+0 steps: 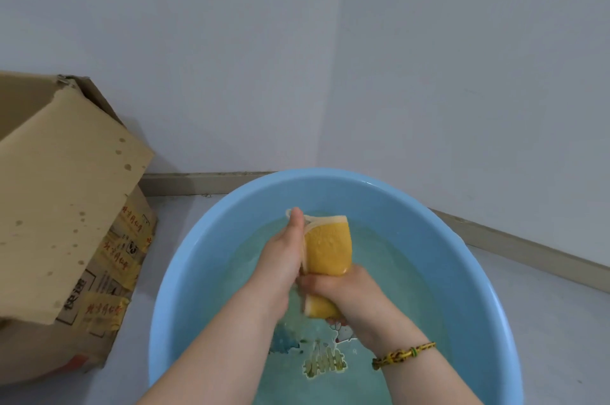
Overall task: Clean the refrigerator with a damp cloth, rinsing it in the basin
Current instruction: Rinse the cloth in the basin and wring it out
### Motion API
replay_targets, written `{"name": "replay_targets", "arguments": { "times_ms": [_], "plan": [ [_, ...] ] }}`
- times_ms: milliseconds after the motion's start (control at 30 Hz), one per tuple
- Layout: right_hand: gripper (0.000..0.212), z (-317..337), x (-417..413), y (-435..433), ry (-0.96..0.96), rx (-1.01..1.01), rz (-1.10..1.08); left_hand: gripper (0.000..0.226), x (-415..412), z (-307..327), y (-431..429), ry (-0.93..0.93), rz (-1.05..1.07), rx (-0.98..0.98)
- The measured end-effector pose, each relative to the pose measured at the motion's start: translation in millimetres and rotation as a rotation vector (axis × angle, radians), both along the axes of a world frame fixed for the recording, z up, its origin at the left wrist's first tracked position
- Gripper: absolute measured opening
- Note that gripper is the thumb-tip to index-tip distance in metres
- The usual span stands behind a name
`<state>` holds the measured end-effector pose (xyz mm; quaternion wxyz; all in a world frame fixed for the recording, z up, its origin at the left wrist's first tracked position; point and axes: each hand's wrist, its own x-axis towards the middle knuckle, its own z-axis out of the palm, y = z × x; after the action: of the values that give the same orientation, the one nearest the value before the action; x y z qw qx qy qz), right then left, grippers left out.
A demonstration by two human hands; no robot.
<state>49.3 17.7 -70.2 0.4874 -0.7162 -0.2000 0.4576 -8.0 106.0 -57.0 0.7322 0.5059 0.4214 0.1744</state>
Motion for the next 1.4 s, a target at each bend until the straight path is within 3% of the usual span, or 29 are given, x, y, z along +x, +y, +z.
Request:
{"name": "replay_targets", "arguments": {
  "times_ms": [100, 167, 233, 267, 367, 400, 467, 567, 600, 700, 800, 933, 1067, 1133, 1233, 1333, 1400],
  "plan": [
    [0.011, -1, 6, -2, -0.654, -0.353, -0.020, 0.111, -4, -2, -9, 0.056, -0.118, -0.052],
    [0.025, -9, -1, -2, -1.190, -0.365, 0.024, 0.116, 0, -4, -17, 0.068, -0.088, -0.082],
    [0.046, -14, -12, -1, -1.330, -0.200, 0.072, 0.100, 7, -12, -12, 0.070, 0.070, -0.172],
    [0.055, -15, -16, 2, -1.311, -0.131, 0.092, 0.086, 8, -15, -6, 0.050, 0.132, -0.261],
    [0.070, -20, -21, 2, -1.259, -0.067, 0.078, 0.015, 5, -17, 1, -0.060, 0.124, -0.450],
    [0.066, -18, -22, 0, -1.195, -0.063, 0.045, 0.011, 3, -17, 0, -0.107, 0.114, -0.456],
    [0.049, -7, -26, 2, -1.027, -0.073, -0.113, 0.012, 3, -15, -1, -0.231, 0.124, -0.431],
    [0.073, -7, -23, 7, -0.533, -0.080, -0.243, 0.010, 6, -8, -2, -0.359, 0.138, -0.267],
    [0.067, -7, -20, 8, -0.484, -0.070, -0.233, 0.013, 6, -7, -3, -0.364, 0.135, -0.186],
    [0.022, -5, -18, 9, -0.308, -0.063, -0.135, 0.016, 3, -4, -5, -0.389, 0.071, -0.056],
    [0.009, -1, -21, 6, -0.048, 0.068, -0.037, 0.039, 0, 0, -2, -0.349, -0.072, 0.000],
    [0.020, -2, -20, 5, 0.057, 0.096, 0.023, 0.024, -1, 0, 1, -0.315, -0.100, -0.068],
    [0.015, -3, -15, 3, 0.168, 0.057, 0.096, 0.018, -2, -3, 2, -0.277, -0.120, -0.101],
    [0.014, 4, -11, 2, 0.155, -0.022, 0.142, 0.018, 0, -4, 3, -0.249, -0.070, -0.220],
    [0.023, 10, -3, 5, -0.148, -0.190, 0.146, 0.022, 2, -3, 4, -0.246, 0.046, -0.484],
    [0.017, 10, 2, 2, -0.828, -0.414, 0.077, 0.035, 3, -4, 4, -0.007, 0.031, -0.389],
    [0.036, 0, 7, -3, -1.246, -0.495, 0.085, 0.069, 0, 1, 0, 0.116, 0.061, -0.311]
  ]
}}
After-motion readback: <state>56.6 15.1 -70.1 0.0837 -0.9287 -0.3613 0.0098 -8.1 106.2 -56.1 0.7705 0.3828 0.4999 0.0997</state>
